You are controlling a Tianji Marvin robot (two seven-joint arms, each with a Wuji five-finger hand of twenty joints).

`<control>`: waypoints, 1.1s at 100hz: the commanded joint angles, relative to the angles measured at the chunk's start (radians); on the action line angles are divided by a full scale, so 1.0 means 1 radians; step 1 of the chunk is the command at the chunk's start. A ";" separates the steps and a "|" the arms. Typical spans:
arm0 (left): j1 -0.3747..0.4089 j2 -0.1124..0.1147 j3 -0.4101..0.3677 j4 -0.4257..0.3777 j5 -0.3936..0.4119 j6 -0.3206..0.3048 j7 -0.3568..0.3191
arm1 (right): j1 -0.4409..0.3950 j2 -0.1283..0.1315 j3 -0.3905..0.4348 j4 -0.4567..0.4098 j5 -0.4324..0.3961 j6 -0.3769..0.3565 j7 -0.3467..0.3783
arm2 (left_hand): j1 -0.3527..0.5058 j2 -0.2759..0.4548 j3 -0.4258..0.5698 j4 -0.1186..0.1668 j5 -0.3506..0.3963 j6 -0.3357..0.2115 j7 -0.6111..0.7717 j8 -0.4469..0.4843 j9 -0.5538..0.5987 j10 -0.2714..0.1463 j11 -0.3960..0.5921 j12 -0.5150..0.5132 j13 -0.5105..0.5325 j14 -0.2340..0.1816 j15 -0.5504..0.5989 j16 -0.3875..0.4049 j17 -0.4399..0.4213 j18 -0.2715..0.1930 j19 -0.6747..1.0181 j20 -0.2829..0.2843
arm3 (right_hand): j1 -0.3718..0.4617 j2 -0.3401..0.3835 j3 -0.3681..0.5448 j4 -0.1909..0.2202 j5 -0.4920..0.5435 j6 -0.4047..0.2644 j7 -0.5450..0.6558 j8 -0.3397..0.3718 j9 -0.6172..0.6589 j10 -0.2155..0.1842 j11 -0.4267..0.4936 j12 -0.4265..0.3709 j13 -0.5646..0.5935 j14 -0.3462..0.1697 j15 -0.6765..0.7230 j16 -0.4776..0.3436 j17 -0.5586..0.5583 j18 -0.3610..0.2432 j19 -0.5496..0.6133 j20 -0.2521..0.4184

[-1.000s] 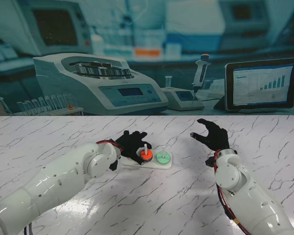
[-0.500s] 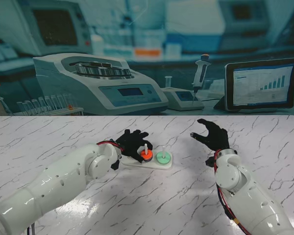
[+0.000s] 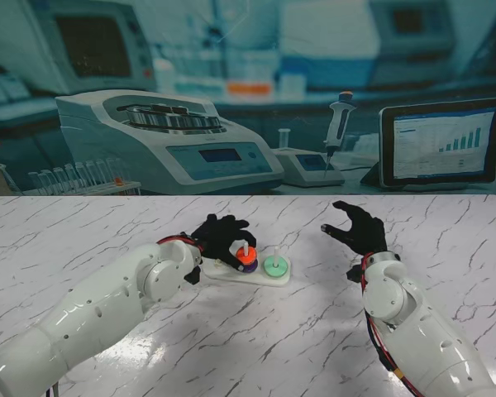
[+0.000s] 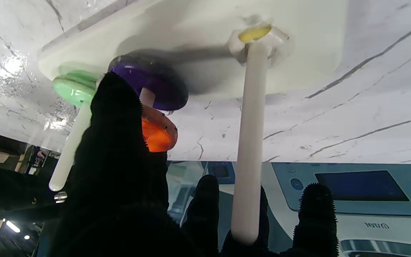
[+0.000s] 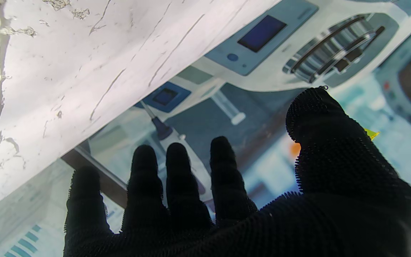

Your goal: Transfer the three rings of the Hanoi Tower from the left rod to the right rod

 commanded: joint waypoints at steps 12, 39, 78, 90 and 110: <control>0.029 0.012 -0.055 -0.071 0.019 -0.023 -0.025 | -0.004 -0.009 -0.005 -0.001 0.003 -0.003 -0.002 | 0.051 0.054 0.026 0.000 0.097 -0.075 0.115 -0.002 0.018 -0.010 -0.001 0.009 0.011 -0.002 -0.002 0.006 0.001 0.020 0.038 0.019 | 0.011 0.005 -0.010 0.025 0.019 -0.002 0.014 -0.011 0.009 -0.003 0.007 -0.003 0.007 0.003 0.012 0.014 -0.006 -0.014 0.007 0.017; 0.092 0.027 -0.160 -0.173 0.071 -0.028 -0.034 | -0.005 -0.009 -0.005 0.000 0.005 -0.002 -0.003 | 0.032 0.066 0.019 0.000 0.101 -0.066 0.093 -0.016 0.024 -0.004 -0.005 0.007 0.015 0.001 -0.003 0.004 0.000 0.026 0.041 0.019 | 0.011 0.005 -0.011 0.025 0.019 -0.001 0.015 -0.010 0.008 -0.003 0.012 -0.003 0.003 0.003 0.013 0.012 -0.006 -0.013 0.005 0.016; 0.195 0.047 -0.312 -0.287 0.167 0.001 -0.047 | -0.005 -0.010 -0.007 0.000 0.007 -0.002 -0.003 | 0.031 0.063 0.019 -0.002 0.110 -0.064 0.084 -0.006 0.036 0.001 -0.005 0.007 0.021 0.005 -0.002 0.003 0.003 0.027 0.047 0.018 | 0.005 0.013 -0.011 0.025 0.012 -0.002 0.013 -0.012 0.006 -0.005 0.006 -0.006 0.006 0.003 0.008 0.012 -0.007 -0.009 0.007 0.017; 0.207 0.053 -0.333 -0.293 0.188 0.023 -0.067 | -0.004 -0.010 -0.009 0.001 0.006 -0.003 -0.003 | 0.029 0.066 0.018 -0.002 0.109 -0.060 0.081 -0.005 0.034 0.003 -0.007 0.007 0.020 0.005 -0.003 0.003 0.002 0.026 0.047 0.018 | 0.006 0.013 -0.010 0.025 0.011 -0.004 0.012 -0.012 0.006 -0.007 0.003 -0.006 0.008 0.004 0.006 0.012 -0.007 -0.010 0.007 0.018; 0.201 0.057 -0.327 -0.259 0.179 0.059 -0.101 | -0.004 -0.009 -0.010 0.002 0.005 -0.003 -0.002 | 0.008 0.080 0.016 0.002 0.105 -0.042 0.062 -0.010 0.029 0.006 -0.010 0.005 0.012 0.005 -0.006 0.001 -0.003 0.024 0.042 0.014 | 0.007 0.011 -0.011 0.025 0.013 -0.004 0.013 -0.012 0.007 -0.005 0.002 -0.005 0.010 0.004 0.006 0.013 -0.008 -0.010 0.007 0.018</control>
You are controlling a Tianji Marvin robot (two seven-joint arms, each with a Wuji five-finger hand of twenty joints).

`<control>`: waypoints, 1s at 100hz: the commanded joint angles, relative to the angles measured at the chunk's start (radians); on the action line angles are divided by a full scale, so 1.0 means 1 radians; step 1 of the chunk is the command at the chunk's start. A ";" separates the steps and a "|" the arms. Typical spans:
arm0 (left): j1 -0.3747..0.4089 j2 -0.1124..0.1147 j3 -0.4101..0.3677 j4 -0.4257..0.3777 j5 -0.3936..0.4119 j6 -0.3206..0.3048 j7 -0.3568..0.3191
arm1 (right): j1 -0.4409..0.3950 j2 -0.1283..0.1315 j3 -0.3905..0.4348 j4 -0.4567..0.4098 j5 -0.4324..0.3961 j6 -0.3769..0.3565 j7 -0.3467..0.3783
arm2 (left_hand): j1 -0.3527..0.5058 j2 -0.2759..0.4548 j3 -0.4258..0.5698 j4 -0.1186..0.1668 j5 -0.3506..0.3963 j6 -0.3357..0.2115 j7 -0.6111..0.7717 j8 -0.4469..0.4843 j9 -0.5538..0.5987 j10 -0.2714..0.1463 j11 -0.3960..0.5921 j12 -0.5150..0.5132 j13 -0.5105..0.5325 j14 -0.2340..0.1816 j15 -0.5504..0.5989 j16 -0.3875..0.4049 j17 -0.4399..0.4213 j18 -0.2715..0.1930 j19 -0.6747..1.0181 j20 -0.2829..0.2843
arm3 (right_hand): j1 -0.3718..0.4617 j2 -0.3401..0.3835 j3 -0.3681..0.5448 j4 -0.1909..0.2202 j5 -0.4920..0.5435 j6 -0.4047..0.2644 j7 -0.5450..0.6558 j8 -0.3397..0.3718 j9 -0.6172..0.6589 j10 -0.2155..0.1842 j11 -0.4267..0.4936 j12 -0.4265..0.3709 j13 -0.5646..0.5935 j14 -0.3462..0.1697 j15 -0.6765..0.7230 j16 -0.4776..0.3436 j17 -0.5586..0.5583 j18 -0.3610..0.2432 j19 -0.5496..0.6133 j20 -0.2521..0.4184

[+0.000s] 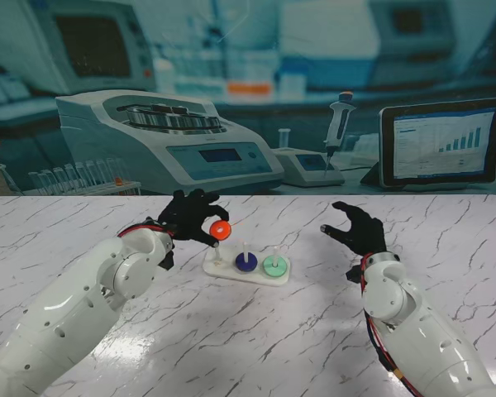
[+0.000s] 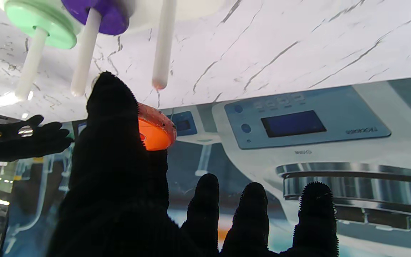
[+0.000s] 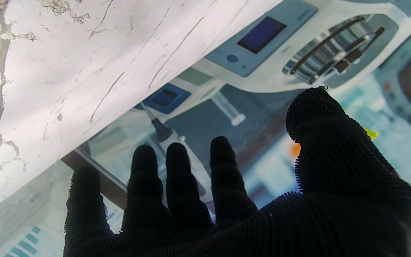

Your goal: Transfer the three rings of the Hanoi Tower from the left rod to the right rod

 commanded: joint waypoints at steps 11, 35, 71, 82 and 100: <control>-0.016 0.003 0.027 0.051 -0.020 0.005 -0.025 | -0.005 -0.008 -0.006 -0.002 0.002 0.000 0.000 | 0.018 0.078 0.030 0.005 0.094 -0.040 0.061 0.021 0.018 0.009 -0.010 0.005 0.004 0.006 -0.007 0.001 -0.007 0.024 0.026 0.009 | 0.008 0.008 -0.011 0.025 0.014 -0.003 0.013 -0.012 0.008 -0.004 0.003 -0.004 0.010 0.004 0.008 0.014 -0.008 -0.012 0.007 0.018; -0.033 0.002 0.053 0.080 -0.038 0.023 -0.035 | -0.005 -0.009 -0.006 -0.003 0.002 0.001 -0.001 | 0.019 0.077 0.032 0.006 0.095 -0.037 0.058 0.029 0.020 0.010 -0.009 0.006 0.004 0.006 -0.006 0.001 -0.006 0.022 0.027 0.009 | 0.012 0.003 -0.010 0.025 0.018 -0.003 0.015 -0.011 0.009 -0.003 0.007 -0.003 0.007 0.004 0.011 0.014 -0.007 -0.014 0.006 0.017; -0.048 0.004 0.084 0.107 -0.058 0.043 -0.064 | -0.007 -0.009 -0.004 -0.005 0.002 0.002 -0.002 | 0.021 0.076 0.033 0.007 0.097 -0.029 0.055 0.035 0.021 0.011 -0.008 0.007 0.004 0.005 -0.005 0.002 -0.006 0.021 0.028 0.010 | 0.010 0.007 -0.011 0.025 0.017 -0.002 0.015 -0.012 0.008 -0.002 0.011 -0.004 0.004 0.003 0.011 0.012 -0.006 -0.009 0.005 0.016; -0.046 0.007 0.087 0.111 -0.062 0.055 -0.082 | -0.008 -0.008 -0.003 -0.006 0.001 0.003 -0.002 | 0.018 0.076 0.032 0.007 0.099 -0.023 0.057 0.038 0.025 0.013 -0.007 0.008 0.001 0.004 -0.006 0.002 -0.008 0.021 0.026 0.009 | 0.008 0.010 -0.011 0.025 0.015 -0.004 0.014 -0.012 0.006 -0.002 0.009 -0.005 0.004 0.005 0.009 0.012 -0.007 -0.009 0.006 0.016; -0.032 0.012 0.067 0.095 -0.089 0.048 -0.119 | -0.007 -0.008 -0.004 -0.005 0.001 0.003 -0.002 | -0.058 0.095 0.035 0.027 0.063 0.065 -0.060 -0.045 -0.004 0.033 -0.020 0.002 -0.030 0.006 -0.024 -0.007 -0.030 0.021 -0.016 -0.009 | 0.006 0.013 -0.011 0.025 0.012 -0.004 0.013 -0.012 0.006 -0.004 0.005 -0.006 0.007 0.003 0.007 0.012 -0.008 -0.009 0.007 0.017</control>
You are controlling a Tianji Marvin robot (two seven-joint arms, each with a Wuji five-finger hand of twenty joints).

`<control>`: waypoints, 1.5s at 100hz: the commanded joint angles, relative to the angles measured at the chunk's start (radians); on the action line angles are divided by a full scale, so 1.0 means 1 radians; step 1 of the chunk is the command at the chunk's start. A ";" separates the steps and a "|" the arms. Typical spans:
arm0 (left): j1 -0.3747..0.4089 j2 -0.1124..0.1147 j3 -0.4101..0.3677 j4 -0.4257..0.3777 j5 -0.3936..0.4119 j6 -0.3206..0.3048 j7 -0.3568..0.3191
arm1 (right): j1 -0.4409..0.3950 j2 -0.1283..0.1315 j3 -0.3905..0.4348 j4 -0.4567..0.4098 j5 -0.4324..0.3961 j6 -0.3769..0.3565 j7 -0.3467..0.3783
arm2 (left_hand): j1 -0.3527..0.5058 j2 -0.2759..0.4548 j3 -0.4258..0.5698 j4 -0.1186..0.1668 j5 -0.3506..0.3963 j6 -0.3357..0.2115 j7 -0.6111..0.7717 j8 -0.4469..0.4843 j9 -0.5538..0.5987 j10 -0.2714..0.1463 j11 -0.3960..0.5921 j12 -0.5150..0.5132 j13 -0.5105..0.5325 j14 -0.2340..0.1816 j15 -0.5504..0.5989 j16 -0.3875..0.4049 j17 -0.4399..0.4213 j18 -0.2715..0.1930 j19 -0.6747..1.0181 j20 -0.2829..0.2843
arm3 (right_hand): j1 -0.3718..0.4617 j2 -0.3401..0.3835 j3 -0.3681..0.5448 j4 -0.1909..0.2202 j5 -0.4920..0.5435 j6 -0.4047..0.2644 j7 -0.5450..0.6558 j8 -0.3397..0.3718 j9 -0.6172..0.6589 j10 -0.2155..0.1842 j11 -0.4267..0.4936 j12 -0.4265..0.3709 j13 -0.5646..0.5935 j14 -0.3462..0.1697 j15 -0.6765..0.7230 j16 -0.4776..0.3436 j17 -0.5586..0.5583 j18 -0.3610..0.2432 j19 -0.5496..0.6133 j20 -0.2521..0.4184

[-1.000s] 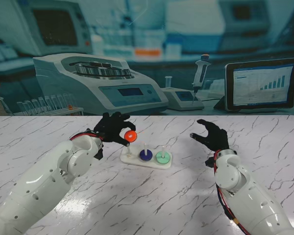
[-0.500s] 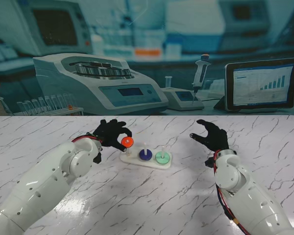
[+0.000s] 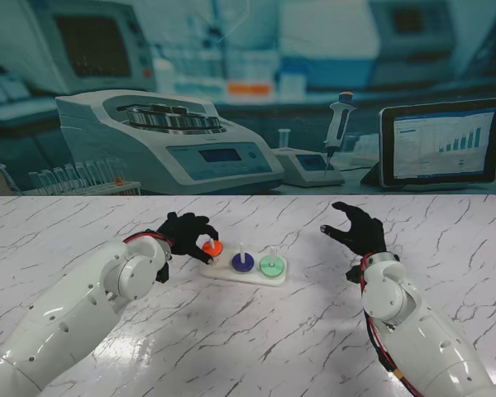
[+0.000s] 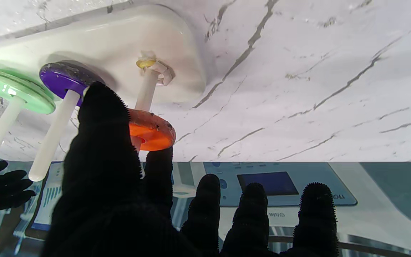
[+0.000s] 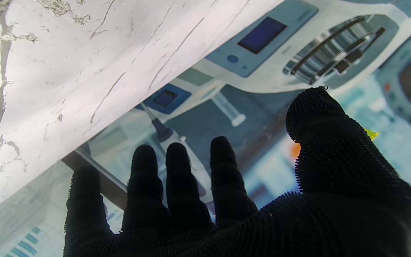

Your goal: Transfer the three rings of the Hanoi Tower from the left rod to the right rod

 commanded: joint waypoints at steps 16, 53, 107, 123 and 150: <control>0.015 0.011 -0.019 -0.030 -0.036 -0.050 -0.066 | -0.006 -0.008 -0.004 -0.004 0.002 0.001 -0.002 | -0.037 0.016 0.040 0.030 0.003 0.074 -0.118 -0.041 -0.045 0.040 -0.033 -0.007 -0.059 0.009 -0.040 -0.017 -0.039 0.018 -0.057 -0.019 | 0.006 0.013 -0.011 0.025 0.012 -0.005 0.012 -0.012 0.006 -0.005 0.002 -0.006 0.009 0.003 0.006 0.013 -0.008 -0.011 0.007 0.018; 0.017 0.027 -0.042 -0.070 -0.109 -0.099 -0.177 | -0.006 -0.008 -0.004 -0.005 0.001 0.000 -0.003 | -0.047 0.014 0.045 0.036 -0.148 0.191 -0.274 -0.116 -0.191 0.092 -0.063 -0.028 -0.128 0.018 -0.064 -0.038 -0.061 0.006 -0.143 -0.046 | 0.014 0.006 -0.012 0.025 0.018 -0.006 0.014 -0.012 0.008 -0.003 0.005 -0.004 0.009 0.003 0.010 0.015 -0.008 -0.015 0.006 0.017; -0.013 0.003 0.008 -0.055 -0.093 -0.172 -0.043 | -0.005 -0.008 -0.003 -0.006 0.000 -0.006 -0.003 | -0.090 0.032 0.038 0.030 -0.140 0.198 -0.253 -0.111 -0.182 0.093 -0.054 -0.022 -0.108 0.024 -0.051 -0.032 -0.047 0.016 -0.122 -0.025 | 0.010 0.010 -0.013 0.025 0.017 -0.005 0.015 -0.012 0.009 -0.002 0.011 -0.005 0.007 0.006 0.012 0.012 -0.007 -0.008 0.005 0.016; -0.056 -0.001 0.067 -0.029 -0.106 -0.187 -0.043 | -0.006 -0.008 -0.003 -0.006 0.002 -0.005 -0.002 | -0.092 0.031 0.038 0.030 -0.136 0.200 -0.250 -0.109 -0.180 0.094 -0.053 -0.020 -0.107 0.023 -0.050 -0.031 -0.049 0.018 -0.118 -0.023 | 0.008 0.012 -0.013 0.025 0.014 -0.008 0.014 -0.012 0.007 -0.004 0.007 -0.006 0.008 0.004 0.008 0.012 -0.007 -0.008 0.006 0.017; -0.117 -0.002 0.154 0.002 -0.118 -0.197 -0.059 | -0.007 -0.009 -0.001 -0.007 0.003 -0.003 -0.004 | -0.087 0.037 0.039 0.029 -0.126 0.203 -0.244 -0.103 -0.179 0.097 -0.053 -0.019 -0.108 0.016 -0.048 -0.029 -0.050 0.014 -0.115 -0.024 | 0.008 0.013 -0.013 0.025 0.012 -0.008 0.012 -0.012 0.005 -0.006 0.002 -0.006 0.009 0.003 0.006 0.013 -0.008 -0.012 0.007 0.018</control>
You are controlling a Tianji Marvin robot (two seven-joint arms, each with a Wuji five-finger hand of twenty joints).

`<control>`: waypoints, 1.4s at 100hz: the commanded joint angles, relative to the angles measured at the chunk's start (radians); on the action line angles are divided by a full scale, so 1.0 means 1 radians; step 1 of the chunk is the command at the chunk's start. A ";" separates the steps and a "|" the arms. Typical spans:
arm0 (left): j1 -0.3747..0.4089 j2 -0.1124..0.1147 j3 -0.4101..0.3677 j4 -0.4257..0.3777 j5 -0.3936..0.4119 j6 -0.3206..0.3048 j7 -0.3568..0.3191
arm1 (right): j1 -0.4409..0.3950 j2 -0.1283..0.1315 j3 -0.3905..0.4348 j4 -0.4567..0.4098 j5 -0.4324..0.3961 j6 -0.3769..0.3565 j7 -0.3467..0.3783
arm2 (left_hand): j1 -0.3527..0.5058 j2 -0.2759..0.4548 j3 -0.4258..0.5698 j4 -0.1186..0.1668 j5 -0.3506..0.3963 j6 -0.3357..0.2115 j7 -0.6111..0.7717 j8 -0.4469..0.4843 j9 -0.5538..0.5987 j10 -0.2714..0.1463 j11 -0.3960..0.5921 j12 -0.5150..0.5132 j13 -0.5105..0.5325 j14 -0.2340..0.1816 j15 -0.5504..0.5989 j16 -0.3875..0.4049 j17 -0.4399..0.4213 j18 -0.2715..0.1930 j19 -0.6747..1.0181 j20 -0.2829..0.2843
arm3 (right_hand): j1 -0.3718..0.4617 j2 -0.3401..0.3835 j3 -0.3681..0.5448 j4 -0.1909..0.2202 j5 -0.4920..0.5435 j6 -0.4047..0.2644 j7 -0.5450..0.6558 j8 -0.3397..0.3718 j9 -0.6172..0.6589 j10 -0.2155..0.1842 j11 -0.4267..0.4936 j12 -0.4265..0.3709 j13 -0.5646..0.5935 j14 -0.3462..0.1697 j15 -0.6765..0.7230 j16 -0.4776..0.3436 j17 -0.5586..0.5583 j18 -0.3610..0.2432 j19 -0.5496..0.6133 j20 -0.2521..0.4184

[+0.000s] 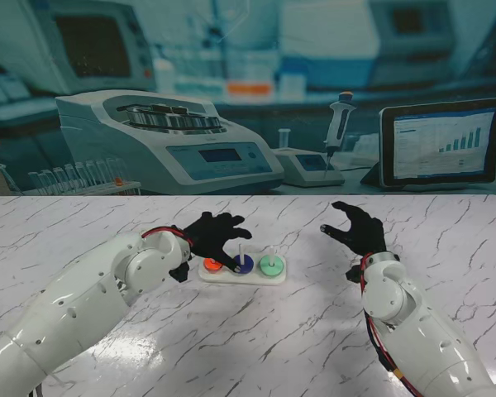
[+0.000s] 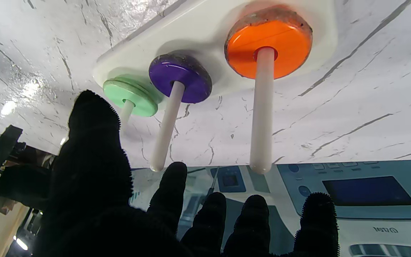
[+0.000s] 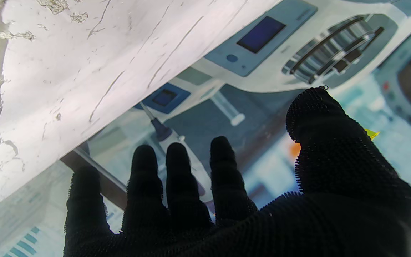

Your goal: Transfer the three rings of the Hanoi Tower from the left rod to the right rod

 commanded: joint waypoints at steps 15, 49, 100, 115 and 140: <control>-0.029 -0.024 0.048 0.056 -0.006 -0.025 0.035 | -0.009 -0.009 0.001 -0.007 0.005 0.000 -0.004 | 0.005 0.011 0.003 0.027 0.019 0.010 0.016 0.007 -0.001 0.011 0.006 0.004 -0.005 0.006 0.006 0.003 0.004 0.017 -0.002 0.006 | 0.010 0.011 -0.011 0.025 0.015 -0.005 0.013 -0.012 0.006 -0.005 0.002 -0.005 0.010 0.002 0.007 0.014 -0.008 -0.014 0.007 0.017; -0.066 -0.029 0.117 0.095 0.008 -0.003 0.048 | -0.011 -0.009 0.002 -0.008 0.005 0.002 -0.004 | 0.017 -0.001 0.007 0.029 0.009 0.003 0.025 0.028 -0.007 0.016 0.003 0.007 -0.011 0.008 0.006 0.006 -0.002 0.018 0.007 0.005 | 0.013 0.003 -0.011 0.025 0.021 -0.002 0.017 -0.011 0.009 -0.002 0.009 -0.004 0.008 0.005 0.013 0.014 -0.007 -0.012 0.005 0.016; -0.109 -0.036 0.207 0.130 0.058 0.081 0.070 | -0.010 -0.009 0.000 -0.005 0.006 0.000 -0.004 | 0.007 -0.009 0.006 0.029 -0.011 0.016 0.019 0.042 -0.047 0.033 -0.004 0.006 -0.025 0.017 0.006 0.010 -0.010 0.018 0.011 0.004 | 0.007 0.012 -0.011 0.025 0.015 -0.007 0.015 -0.012 0.007 -0.005 0.008 -0.005 0.008 0.003 0.009 0.013 -0.005 -0.007 0.007 0.017; -0.124 -0.038 0.233 0.142 0.058 0.088 0.069 | -0.010 -0.009 0.000 -0.005 0.007 0.002 -0.004 | 0.010 -0.017 0.008 0.030 -0.015 0.016 0.016 0.044 -0.067 0.039 -0.009 0.004 -0.032 0.017 0.004 0.010 -0.013 0.017 0.009 0.002 | 0.006 0.014 -0.011 0.025 0.012 -0.009 0.013 -0.012 0.005 -0.007 0.004 -0.006 0.009 0.002 0.007 0.013 -0.006 -0.010 0.008 0.017; -0.137 -0.043 0.255 0.160 0.044 0.084 0.072 | -0.010 -0.010 0.000 -0.005 0.007 0.003 -0.006 | 0.040 -0.058 0.020 0.035 -0.027 0.003 0.010 0.046 -0.097 0.046 -0.014 0.003 -0.041 0.018 0.003 0.010 -0.015 0.015 0.007 0.000 | 0.010 0.011 -0.011 0.025 0.013 -0.006 0.013 -0.012 0.005 -0.006 0.002 -0.006 0.010 0.001 0.007 0.014 -0.008 -0.016 0.007 0.018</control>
